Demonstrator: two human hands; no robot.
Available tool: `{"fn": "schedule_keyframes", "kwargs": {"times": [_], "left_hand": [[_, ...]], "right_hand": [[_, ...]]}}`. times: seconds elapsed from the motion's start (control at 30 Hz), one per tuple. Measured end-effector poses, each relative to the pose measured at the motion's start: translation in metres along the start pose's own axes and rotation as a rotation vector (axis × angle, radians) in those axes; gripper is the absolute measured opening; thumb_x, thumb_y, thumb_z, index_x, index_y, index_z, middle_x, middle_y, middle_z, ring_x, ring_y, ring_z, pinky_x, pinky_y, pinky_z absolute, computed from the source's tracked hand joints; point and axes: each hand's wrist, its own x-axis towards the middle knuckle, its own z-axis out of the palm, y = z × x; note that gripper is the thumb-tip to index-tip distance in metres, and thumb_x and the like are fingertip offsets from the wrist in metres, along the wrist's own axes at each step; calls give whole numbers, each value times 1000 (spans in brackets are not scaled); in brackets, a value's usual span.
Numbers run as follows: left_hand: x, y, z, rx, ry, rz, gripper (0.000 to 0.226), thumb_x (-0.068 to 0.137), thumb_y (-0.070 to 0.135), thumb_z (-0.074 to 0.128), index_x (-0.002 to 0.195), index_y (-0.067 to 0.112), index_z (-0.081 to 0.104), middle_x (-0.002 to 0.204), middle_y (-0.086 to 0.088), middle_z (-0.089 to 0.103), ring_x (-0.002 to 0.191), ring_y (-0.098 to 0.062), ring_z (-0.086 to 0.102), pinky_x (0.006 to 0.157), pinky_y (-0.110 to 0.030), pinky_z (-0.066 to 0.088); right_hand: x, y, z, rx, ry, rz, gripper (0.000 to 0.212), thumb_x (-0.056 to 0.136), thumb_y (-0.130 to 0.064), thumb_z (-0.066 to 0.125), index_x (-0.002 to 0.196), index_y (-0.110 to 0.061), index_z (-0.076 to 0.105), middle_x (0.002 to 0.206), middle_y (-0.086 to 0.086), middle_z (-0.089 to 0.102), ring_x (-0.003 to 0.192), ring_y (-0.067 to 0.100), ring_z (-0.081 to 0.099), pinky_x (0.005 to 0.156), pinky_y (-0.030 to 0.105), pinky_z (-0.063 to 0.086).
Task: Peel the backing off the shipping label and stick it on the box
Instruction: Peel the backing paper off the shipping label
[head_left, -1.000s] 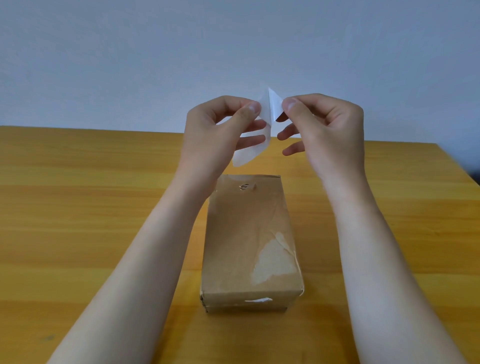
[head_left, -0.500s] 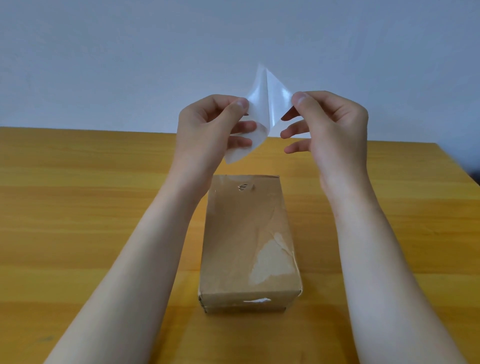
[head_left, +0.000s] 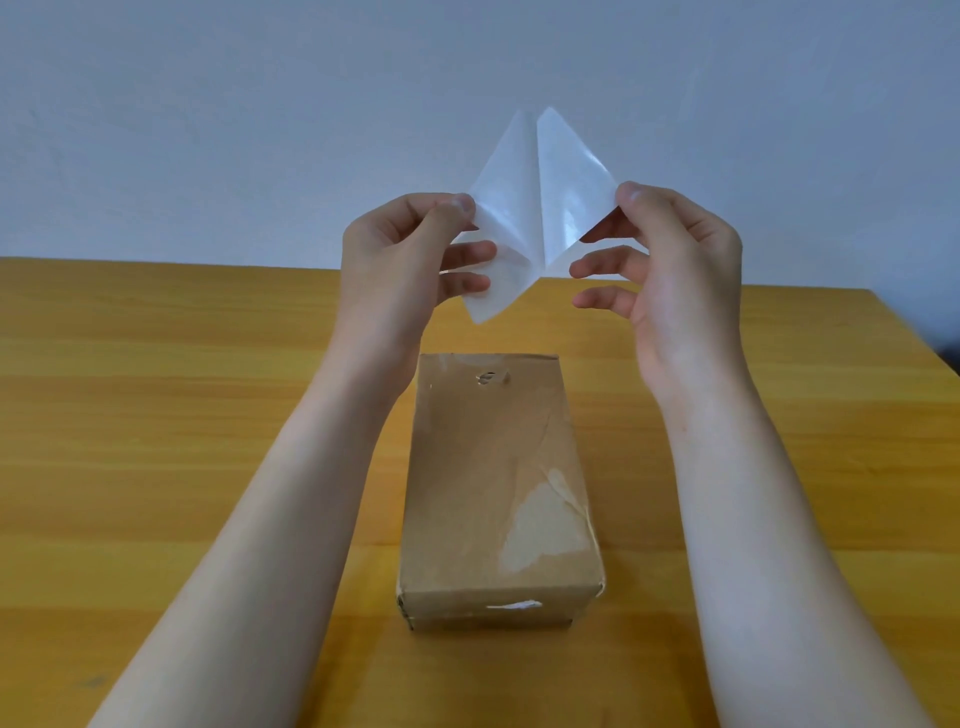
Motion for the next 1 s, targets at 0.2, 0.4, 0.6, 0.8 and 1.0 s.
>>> {"fn": "schedule_keyframes", "kwargs": {"times": [0.2,0.4,0.6,0.8,1.0], "left_hand": [[0,2,-1,-34,37,-13,15,98,7,63,87,10,74,96,-8,72,75,-21,73,60,-27,55],[2,2,-5,-96,69,-58,14,99,11,64,91,10,75,90,-4,71,76,-19,73,60,-27,54],[2,5,-8,-227,74,-171,13,99,19,69,88,17,75,88,1,74,75,-16,72,57,-25,50],[4,4,-11,-342,84,-229,8,97,19,72,90,15,74,81,3,73,71,-15,71,53,-23,50],[9,1,-13,-444,97,-258,6,97,18,72,97,12,71,82,0,71,70,-17,73,56,-24,54]], "right_hand": [[3,2,-2,68,-11,26,18,105,-17,59,94,-8,70,76,4,72,65,32,68,51,35,54],[5,6,-3,122,-16,55,18,106,-18,57,100,-7,70,84,9,72,67,33,69,51,34,54],[6,9,-4,209,-3,111,15,106,-20,58,101,-9,67,87,9,73,67,31,70,53,34,56],[6,11,-5,327,19,183,16,106,-22,59,95,-14,67,81,3,74,65,27,70,55,32,56],[8,14,-7,436,45,256,13,105,-24,60,100,-15,67,84,0,76,63,22,69,57,29,57]]}}
